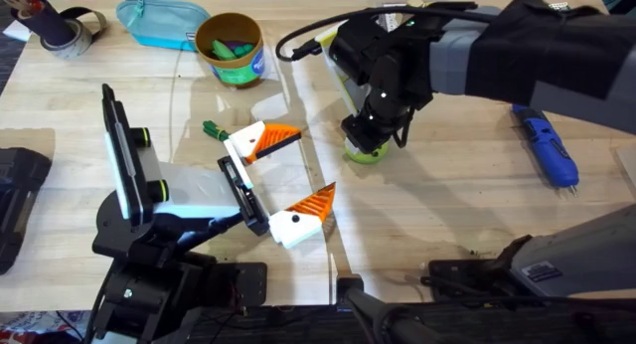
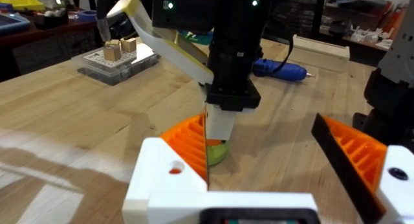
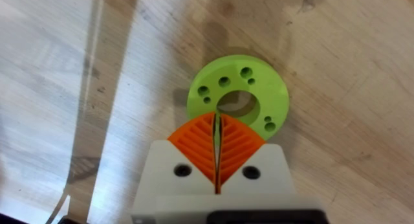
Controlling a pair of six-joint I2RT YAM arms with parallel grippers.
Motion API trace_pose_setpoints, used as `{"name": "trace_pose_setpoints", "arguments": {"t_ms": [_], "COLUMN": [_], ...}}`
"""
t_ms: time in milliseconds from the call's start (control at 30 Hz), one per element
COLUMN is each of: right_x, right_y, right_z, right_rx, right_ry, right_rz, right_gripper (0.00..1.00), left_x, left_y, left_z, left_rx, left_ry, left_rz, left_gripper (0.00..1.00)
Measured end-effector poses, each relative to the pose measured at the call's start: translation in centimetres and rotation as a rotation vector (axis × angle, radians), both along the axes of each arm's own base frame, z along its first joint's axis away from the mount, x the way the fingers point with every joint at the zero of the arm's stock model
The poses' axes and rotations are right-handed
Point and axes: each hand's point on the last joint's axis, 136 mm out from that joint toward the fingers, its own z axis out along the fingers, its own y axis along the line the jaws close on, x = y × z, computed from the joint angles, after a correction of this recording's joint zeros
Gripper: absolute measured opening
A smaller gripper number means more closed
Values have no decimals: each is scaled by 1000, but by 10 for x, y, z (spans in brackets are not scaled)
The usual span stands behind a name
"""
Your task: Pick up the gripper from the table and insert it into the empty holder that is missing its gripper. Then pick up a screw, insert it into the mounting hole, and use the screwdriver to tighten it. Finally, clean up the table by picking up the vegetable and placing it into the bucket.
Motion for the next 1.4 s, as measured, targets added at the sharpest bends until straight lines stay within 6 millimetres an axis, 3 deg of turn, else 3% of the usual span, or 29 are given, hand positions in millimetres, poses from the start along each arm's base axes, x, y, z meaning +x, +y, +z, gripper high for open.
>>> {"name": "trace_pose_setpoints", "arguments": {"t_ms": [233,333,367,400,433,600,667,767,900,967,1200,1267,1400], "right_x": [-3,-3,-2,1,0,-20,-34,-37,-38,-38,-34,-28,-23], "right_y": [-2,-1,0,1,1,-18,-34,-36,-37,-35,-24,-19,-13], "right_z": [0,10,18,52,66,117,131,137,126,109,46,38,22], "right_rx": [-7,4,17,77,98,151,154,176,209,213,207,209,196], "right_ry": [15,2,-14,-90,-118,-193,-196,-220,-247,-233,-162,-158,-131], "right_rz": [-1,-1,0,0,0,1,-26,-35,-63,-70,-87,-92,-97], "right_gripper": [18,18,18,18,18,8,96,467,894,987,970,899,658], "left_x": [0,0,0,0,0,0,0,0,0,0,0,0,0], "left_y": [0,0,0,0,0,0,0,0,0,0,0,0,0], "left_z": [-3,-3,-3,-3,-3,-3,-3,-3,-3,-3,-3,-3,-3], "left_rx": [3,3,3,3,3,3,3,3,3,3,3,3,3], "left_ry": [16,16,16,16,16,16,16,16,16,16,16,16,16], "left_rz": [3,3,3,3,3,3,3,3,3,3,3,3,3], "left_gripper": [990,990,990,990,990,990,990,990,990,990,990,990,990]}}
